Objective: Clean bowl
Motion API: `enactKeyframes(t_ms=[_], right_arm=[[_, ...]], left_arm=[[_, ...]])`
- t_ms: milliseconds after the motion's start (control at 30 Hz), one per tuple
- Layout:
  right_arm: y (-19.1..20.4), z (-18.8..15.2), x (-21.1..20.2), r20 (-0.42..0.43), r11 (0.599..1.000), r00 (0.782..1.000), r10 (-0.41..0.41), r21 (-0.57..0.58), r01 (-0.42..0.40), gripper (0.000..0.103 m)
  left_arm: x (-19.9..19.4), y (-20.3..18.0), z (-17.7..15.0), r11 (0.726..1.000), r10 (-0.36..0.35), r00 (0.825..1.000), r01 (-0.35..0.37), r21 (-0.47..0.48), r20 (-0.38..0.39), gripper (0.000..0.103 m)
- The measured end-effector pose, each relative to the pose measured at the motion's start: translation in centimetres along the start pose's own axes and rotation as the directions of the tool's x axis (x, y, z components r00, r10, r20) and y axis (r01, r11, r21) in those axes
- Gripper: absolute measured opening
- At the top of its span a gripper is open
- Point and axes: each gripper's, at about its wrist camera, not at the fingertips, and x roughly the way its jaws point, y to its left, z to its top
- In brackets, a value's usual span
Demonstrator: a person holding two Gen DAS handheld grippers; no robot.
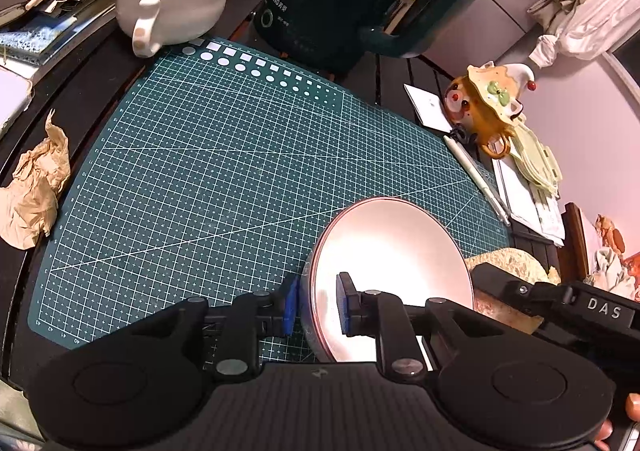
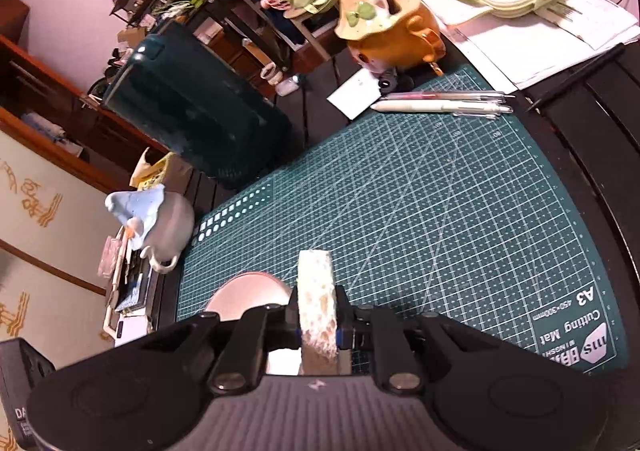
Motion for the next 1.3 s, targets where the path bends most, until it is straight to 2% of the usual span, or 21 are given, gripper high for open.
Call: enactKeyframes(t_ms=[100,267,433,567,733,867,1067,1267,1300], right_arm=[[0.4,0.7,-0.8,0.023,0.999,0.999,0.039,-0.01,-0.039,0.012],[-0.2,0.3,0.3,-0.02,1.0,1.0,0.015,0.015,-0.015,0.012],[0.2,0.9,-1.3,0.043,0.998,0.997,0.07,0.004,-0.07,0.012],[0.0,0.2,0.1,-0.007,1.0,1.0,0.02,0.007,-0.02,0.012],[0.3,1.0,-1.5,0.053,0.998,0.996,0.066,0.009,-0.067,0.012],[0.2,0.1,0.2,-0.004,1.0,1.0,0.016,-0.007,-0.016,0.012],[0.4,0.9,-1.0,0.045,0.998,0.997,0.058,0.006,-0.058,0.012],[0.1,0.3,0.1,-0.003,1.0,1.0,0.017,0.003,-0.017,0.012],[0.2,0.5,-0.3,0.011,0.999,0.999,0.033,0.008,-0.033,0.012]], left_arm=[[0.0,0.0,-0.1,1.0,0.0,1.0,0.0,0.003,0.0,0.018],[0.1,-0.2,-0.1,1.0,0.004,1.0,-0.004,0.017,0.001,0.018],[0.2,0.0,-0.1,1.0,-0.003,1.0,0.003,0.012,-0.002,0.018],[0.2,0.0,0.0,1.0,-0.009,1.0,0.009,0.017,-0.005,0.019],[0.2,0.1,0.0,1.0,-0.014,1.0,0.014,0.015,-0.006,0.019],[0.2,-0.1,-0.1,1.0,-0.007,1.0,0.007,0.026,-0.003,0.019],[0.4,-0.2,-0.1,0.999,-0.001,1.0,0.001,0.035,-0.001,0.019],[0.4,-0.4,-0.1,0.999,0.003,1.0,-0.003,0.04,-0.001,0.019],[0.4,-0.5,-0.1,0.999,0.002,1.0,-0.002,0.04,0.0,0.019]])
